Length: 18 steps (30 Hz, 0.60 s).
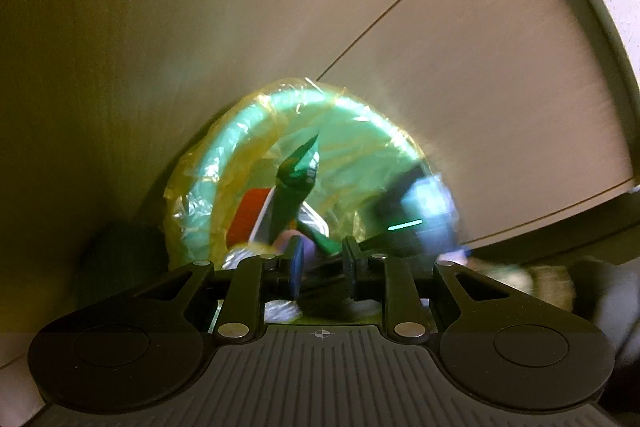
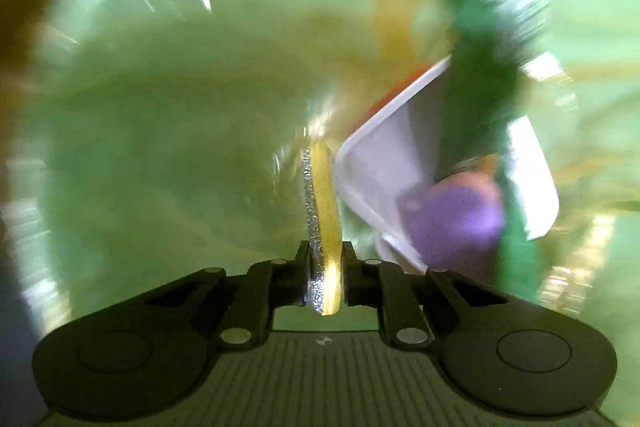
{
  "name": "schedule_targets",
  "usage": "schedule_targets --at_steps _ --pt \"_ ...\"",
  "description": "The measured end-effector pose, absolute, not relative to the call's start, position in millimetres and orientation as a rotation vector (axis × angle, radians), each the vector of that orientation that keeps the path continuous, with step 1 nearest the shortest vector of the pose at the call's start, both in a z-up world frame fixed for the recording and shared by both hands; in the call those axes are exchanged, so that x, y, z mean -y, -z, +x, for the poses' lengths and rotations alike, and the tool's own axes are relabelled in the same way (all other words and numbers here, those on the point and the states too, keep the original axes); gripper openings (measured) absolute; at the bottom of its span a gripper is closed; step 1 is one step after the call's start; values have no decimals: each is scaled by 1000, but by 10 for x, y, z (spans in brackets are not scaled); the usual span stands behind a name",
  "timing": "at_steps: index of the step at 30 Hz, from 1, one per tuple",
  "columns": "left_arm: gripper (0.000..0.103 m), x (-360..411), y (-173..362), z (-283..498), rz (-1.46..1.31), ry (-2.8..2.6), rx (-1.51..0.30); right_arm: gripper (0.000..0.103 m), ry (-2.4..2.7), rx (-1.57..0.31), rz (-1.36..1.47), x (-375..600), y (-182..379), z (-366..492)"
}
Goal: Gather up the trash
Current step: 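Open the right tool to drop the green packet while the left tool lowers the pad into the bin, then open the left tool to release the scouring pad and raise both tools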
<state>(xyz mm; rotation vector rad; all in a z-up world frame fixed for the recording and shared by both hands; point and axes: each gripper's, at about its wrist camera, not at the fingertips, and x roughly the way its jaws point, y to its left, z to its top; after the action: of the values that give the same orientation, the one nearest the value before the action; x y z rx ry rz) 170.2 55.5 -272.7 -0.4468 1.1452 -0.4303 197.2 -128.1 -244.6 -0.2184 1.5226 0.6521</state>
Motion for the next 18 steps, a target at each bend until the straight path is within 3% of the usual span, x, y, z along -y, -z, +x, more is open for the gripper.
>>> schedule_targets --at_steps 4,8,18 --pt "24 -565 2744 1699 -454 420 -1153 14 -586 -1404 -178 1737 1814 2037" --pt "24 -553 2728 1700 -449 415 -1147 14 -488 -1319 -278 1895 1551 2156" --pt "24 -517 2715 1692 -429 401 -1152 14 -473 -1404 -476 1471 2471 2137"
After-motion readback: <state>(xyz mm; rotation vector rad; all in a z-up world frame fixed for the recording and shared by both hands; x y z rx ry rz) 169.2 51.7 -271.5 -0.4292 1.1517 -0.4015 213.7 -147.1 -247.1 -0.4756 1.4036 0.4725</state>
